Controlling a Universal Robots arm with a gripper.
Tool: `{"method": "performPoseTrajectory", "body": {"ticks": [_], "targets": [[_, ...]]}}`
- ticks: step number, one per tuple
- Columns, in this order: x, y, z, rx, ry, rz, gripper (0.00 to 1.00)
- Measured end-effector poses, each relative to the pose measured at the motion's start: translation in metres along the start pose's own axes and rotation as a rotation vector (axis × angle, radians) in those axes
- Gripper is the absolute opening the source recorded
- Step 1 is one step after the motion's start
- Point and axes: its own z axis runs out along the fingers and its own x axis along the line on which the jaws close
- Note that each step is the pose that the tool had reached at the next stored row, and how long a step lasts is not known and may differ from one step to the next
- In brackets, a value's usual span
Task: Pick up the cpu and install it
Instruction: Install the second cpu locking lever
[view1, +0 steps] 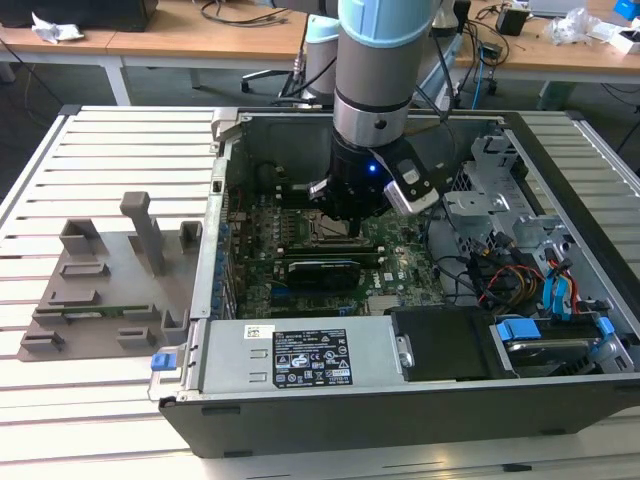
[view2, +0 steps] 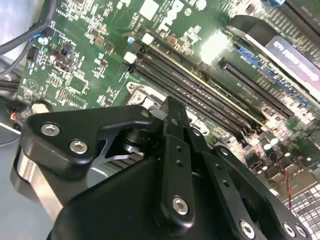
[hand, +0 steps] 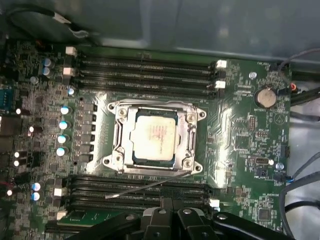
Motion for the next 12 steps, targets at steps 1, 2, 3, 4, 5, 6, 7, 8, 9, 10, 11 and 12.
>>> {"method": "performPoseTrajectory", "body": {"ticks": [1,2,3,4,5,6,7,8,9,10,11,12], "targets": [[0.0003,-0.0036,0.0002,-0.0076,-0.0005,0.000,0.11],[0.0007,-0.0068,0.0007,-0.0129,-0.0009,0.000,0.11],[0.0011,-0.0082,0.0011,-0.0167,-0.0012,0.000,0.11],[0.0026,-0.0094,0.0017,-0.0277,-0.0020,0.001,0.11],[0.0047,-0.0095,0.0020,-0.0427,-0.0030,0.001,0.11],[0.0068,-0.0094,0.0021,-0.0546,-0.0038,0.002,0.11],[0.0084,-0.0093,0.0025,-0.0595,-0.0042,0.002,0.11],[0.0110,-0.0091,0.0032,-0.0649,-0.0046,0.002,0.11],[0.0135,-0.0090,0.0047,-0.0672,-0.0048,0.002,0.11],[0.0154,-0.0091,0.0071,-0.0672,-0.0047,0.002,0.11],[0.0169,-0.0092,0.0103,-0.0672,-0.0046,0.002,0.11],[0.0186,-0.0093,0.0138,-0.0673,-0.0047,0.002,0.11]]}}
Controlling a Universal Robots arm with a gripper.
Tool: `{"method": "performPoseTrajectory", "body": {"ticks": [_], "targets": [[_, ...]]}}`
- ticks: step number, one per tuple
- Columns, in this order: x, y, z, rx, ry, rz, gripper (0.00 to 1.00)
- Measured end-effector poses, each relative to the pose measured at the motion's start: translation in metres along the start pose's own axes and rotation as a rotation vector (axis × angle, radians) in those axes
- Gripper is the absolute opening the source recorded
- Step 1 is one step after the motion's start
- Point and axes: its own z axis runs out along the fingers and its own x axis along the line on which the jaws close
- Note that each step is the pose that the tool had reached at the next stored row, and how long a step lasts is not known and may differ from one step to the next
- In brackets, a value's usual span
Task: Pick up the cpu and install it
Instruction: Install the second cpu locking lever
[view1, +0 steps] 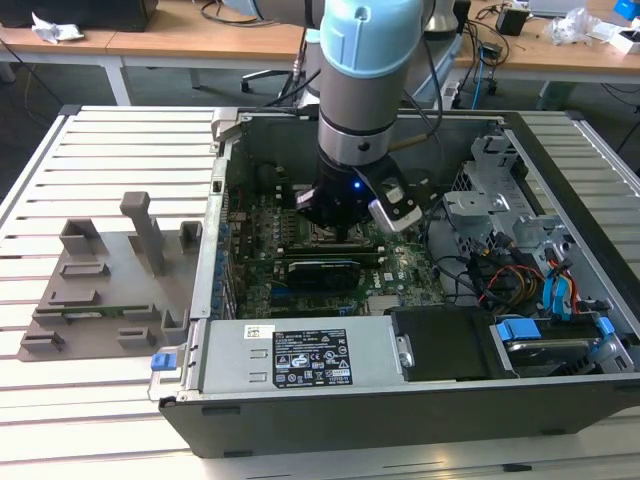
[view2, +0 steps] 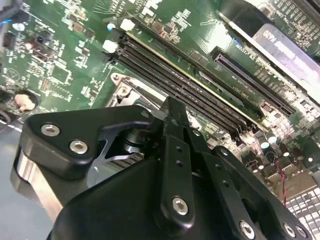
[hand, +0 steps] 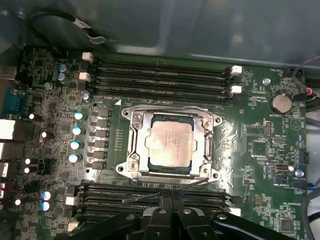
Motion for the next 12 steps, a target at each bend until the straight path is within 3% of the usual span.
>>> {"method": "performPoseTrajectory", "body": {"ticks": [7,12], "targets": [[0.0110,-0.0009,0.0130,-0.0006,-0.0001,0.000,0.11],[0.0287,0.0005,0.0178,-0.0095,-0.0006,0.000,0.11]]}}
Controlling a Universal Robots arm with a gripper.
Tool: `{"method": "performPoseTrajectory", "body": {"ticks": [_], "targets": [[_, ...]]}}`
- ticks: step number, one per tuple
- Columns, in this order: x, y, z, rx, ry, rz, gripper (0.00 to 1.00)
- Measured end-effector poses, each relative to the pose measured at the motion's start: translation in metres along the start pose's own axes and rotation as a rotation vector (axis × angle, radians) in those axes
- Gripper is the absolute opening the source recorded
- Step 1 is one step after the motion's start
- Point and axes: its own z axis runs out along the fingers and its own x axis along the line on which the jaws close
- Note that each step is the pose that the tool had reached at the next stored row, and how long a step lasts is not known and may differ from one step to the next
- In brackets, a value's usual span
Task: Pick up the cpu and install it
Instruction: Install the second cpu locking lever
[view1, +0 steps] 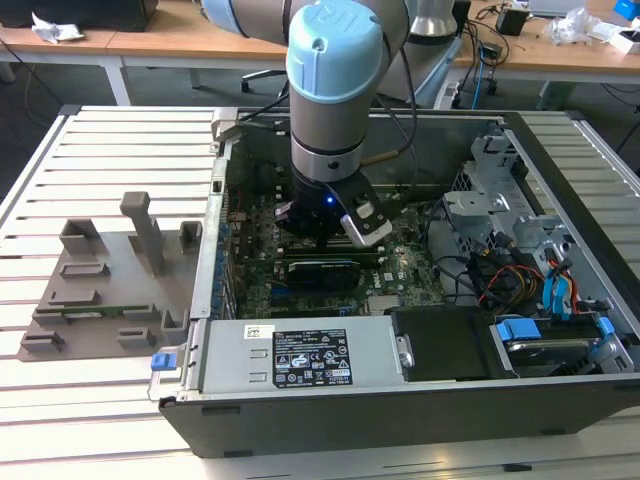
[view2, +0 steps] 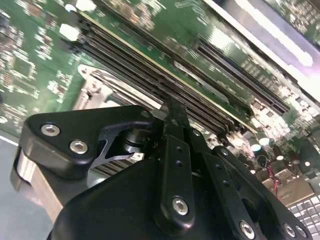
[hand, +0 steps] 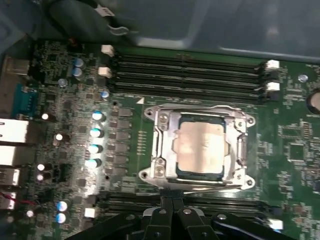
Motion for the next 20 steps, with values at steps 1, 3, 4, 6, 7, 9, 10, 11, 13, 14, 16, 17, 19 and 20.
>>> {"method": "performPoseTrajectory", "body": {"ticks": [1,3,4,6,7,9,10,11,13,14,16,17,19,20], "targets": [[0.0023,0.0006,0.0003,-0.0026,-0.0002,0.000,0.11],[0.0064,0.0018,0.0012,-0.0065,-0.0005,0.000,0.11],[0.0090,0.0025,0.0024,-0.0092,-0.0007,0.000,0.11],[0.0128,0.0033,0.0035,-0.0165,-0.0011,0.001,0.11],[0.0140,0.0039,0.0038,-0.0198,-0.0015,0.001,0.11],[0.0164,0.0057,0.0051,-0.0285,-0.0020,0.001,0.11],[0.0170,0.0072,0.0066,-0.0334,-0.0022,0.001,0.11],[0.0169,0.0083,0.0072,-0.0351,-0.0024,0.001,0.11],[0.0166,0.0117,0.0093,-0.0402,-0.0025,-0.002,0.11],[0.0167,0.0118,0.0103,-0.0426,-0.0025,-0.003,0.11],[0.0168,0.0118,0.0105,-0.0439,-0.0024,-0.004,0.11],[0.0166,0.0120,0.0091,-0.0442,-0.0029,-0.004,0.11],[0.0164,0.0135,0.0035,-0.0407,-0.0026,-0.004,0.11],[0.0160,0.0154,0.0000,-0.0334,-0.0021,-0.005,0.11]]}}
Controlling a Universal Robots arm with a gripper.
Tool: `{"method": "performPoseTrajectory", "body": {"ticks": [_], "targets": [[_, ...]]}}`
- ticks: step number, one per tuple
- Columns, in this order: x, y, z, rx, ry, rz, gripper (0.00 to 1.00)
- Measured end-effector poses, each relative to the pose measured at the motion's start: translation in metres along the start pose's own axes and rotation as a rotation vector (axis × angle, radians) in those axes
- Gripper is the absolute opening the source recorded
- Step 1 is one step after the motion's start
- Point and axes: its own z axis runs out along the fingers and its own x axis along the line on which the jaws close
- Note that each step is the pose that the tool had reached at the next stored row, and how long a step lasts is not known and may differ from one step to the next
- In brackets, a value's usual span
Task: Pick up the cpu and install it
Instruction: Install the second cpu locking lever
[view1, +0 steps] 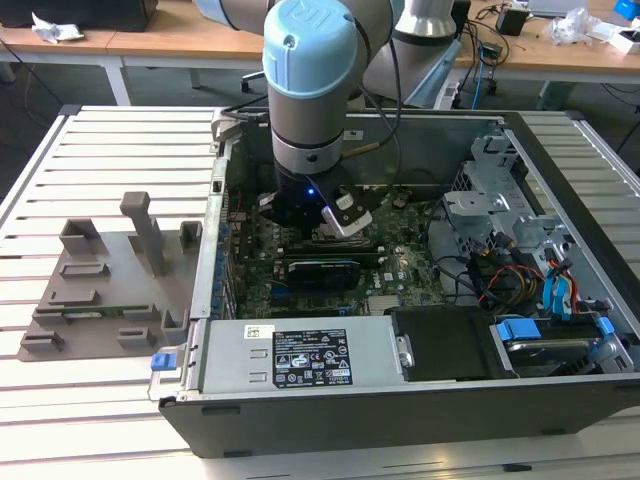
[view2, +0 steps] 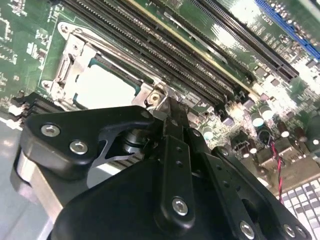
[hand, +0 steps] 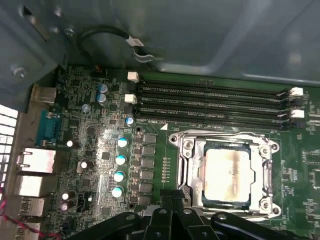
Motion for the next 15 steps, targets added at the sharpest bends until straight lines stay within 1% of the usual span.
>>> {"method": "performPoseTrajectory", "body": {"ticks": [1,2,3,5,6,8,9,10,11,12,14,15], "targets": [[-0.0002,0.0008,-0.0005,0.0058,0.0005,0.000,0.11],[-0.0006,0.0019,-0.0007,0.0142,0.0011,0.000,0.11],[-0.0020,0.0043,-0.0005,0.0297,0.0027,-0.001,0.11],[-0.0040,0.0064,-0.0001,0.0462,0.0057,-0.001,0.11],[-0.0063,0.0085,0.0004,0.0637,0.0091,-0.002,0.11],[-0.0092,0.0108,0.0009,0.0862,0.0131,-0.002,0.11],[-0.0136,0.0141,0.0018,0.1162,0.0183,-0.002,0.11],[-0.0167,0.0167,0.0023,0.1360,0.0220,-0.003,0.11],[-0.0194,0.0193,0.0030,0.1527,0.0254,-0.003,0.11],[-0.0217,0.0216,0.0034,0.1674,0.0284,-0.003,0.11],[-0.0270,0.0288,0.0049,0.2046,0.0359,-0.004,0.11],[-0.0287,0.0313,0.0055,0.2159,0.0381,-0.004,0.11]]}}
